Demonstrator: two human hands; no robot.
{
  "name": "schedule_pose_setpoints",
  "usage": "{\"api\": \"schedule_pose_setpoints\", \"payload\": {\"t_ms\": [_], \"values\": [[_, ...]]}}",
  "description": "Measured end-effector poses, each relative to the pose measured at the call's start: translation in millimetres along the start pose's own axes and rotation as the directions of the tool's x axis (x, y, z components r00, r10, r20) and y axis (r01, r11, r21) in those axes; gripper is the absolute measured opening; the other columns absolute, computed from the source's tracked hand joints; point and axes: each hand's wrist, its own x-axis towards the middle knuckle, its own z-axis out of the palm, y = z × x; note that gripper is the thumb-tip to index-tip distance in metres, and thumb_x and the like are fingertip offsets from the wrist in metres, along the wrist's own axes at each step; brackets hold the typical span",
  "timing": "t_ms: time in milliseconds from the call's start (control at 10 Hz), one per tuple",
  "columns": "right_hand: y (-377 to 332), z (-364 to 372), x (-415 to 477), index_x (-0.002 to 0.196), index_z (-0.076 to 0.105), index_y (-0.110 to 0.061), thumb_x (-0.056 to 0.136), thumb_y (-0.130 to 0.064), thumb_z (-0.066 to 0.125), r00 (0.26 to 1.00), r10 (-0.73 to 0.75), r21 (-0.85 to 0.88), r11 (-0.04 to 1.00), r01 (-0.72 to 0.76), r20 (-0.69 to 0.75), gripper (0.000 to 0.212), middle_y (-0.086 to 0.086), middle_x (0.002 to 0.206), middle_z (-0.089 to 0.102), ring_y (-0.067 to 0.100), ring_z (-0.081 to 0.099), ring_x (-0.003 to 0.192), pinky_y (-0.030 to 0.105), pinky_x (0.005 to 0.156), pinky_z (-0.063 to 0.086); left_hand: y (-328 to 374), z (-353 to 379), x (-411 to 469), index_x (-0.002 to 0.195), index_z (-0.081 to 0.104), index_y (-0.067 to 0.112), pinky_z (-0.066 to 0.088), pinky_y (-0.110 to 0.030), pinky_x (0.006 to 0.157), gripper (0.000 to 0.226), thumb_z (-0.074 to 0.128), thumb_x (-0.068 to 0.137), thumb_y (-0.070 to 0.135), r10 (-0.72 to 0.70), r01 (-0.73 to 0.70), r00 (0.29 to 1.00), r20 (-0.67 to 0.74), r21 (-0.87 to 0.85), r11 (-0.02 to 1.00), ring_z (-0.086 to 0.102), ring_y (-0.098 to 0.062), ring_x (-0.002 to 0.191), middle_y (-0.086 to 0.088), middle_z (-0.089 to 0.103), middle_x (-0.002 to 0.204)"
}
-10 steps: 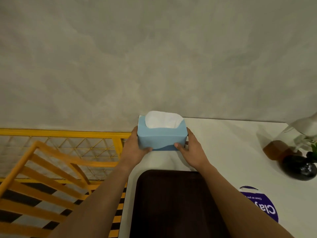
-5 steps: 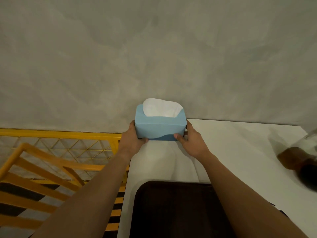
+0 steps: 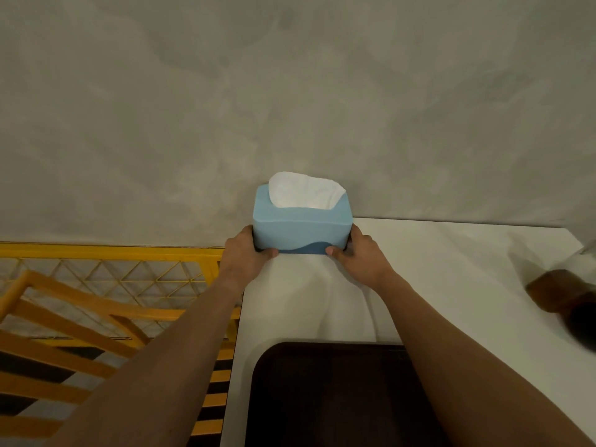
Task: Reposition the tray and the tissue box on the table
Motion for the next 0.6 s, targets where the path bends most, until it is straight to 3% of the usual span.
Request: {"api": "schedule_pose_setpoints", "payload": {"t_ms": [400,500,600], "values": [[-3,-1,-2,0.143,0.043,-0.017,0.095,-0.037,0.068,0.999,0.011,0.003,1.000,-0.011,0.030,0.058,-0.009,0.108,0.057,0.012,0.055,0.093,0.007,0.065,0.036,-1,3,-4,0.123,0.056,0.003,0.053,-0.042,0.082,0.052,0.080,0.084,0.027,-0.024,0.024,1.000,-0.019,-0.023,0.999,0.065,-0.037,0.106,-0.015,0.071,0.117],[-10,-4,-4,0.142,0.043,-0.016,0.094,-0.037,0.069,0.999,0.022,-0.022,1.000,-0.021,0.039,0.058,-0.003,0.111,0.061,0.017,0.057,0.095,0.015,0.067,0.040,3,0,-6,0.136,0.045,0.004,0.054,-0.046,0.086,0.064,0.078,0.085,0.027,-0.033,0.033,0.999,0.017,-0.015,0.999,0.063,-0.039,0.112,-0.017,0.067,0.127],[-18,-11,-3,0.145,0.040,-0.015,0.091,-0.039,0.072,0.997,0.057,-0.044,0.998,-0.055,0.057,0.066,0.007,0.127,0.064,0.029,0.061,0.110,0.028,0.080,0.041,8,-4,-7,0.159,0.007,0.006,0.046,-0.046,0.102,0.109,0.080,0.083,0.033,-0.056,0.061,0.995,0.084,-0.063,0.996,0.052,-0.040,0.131,-0.019,0.049,0.150]]}}
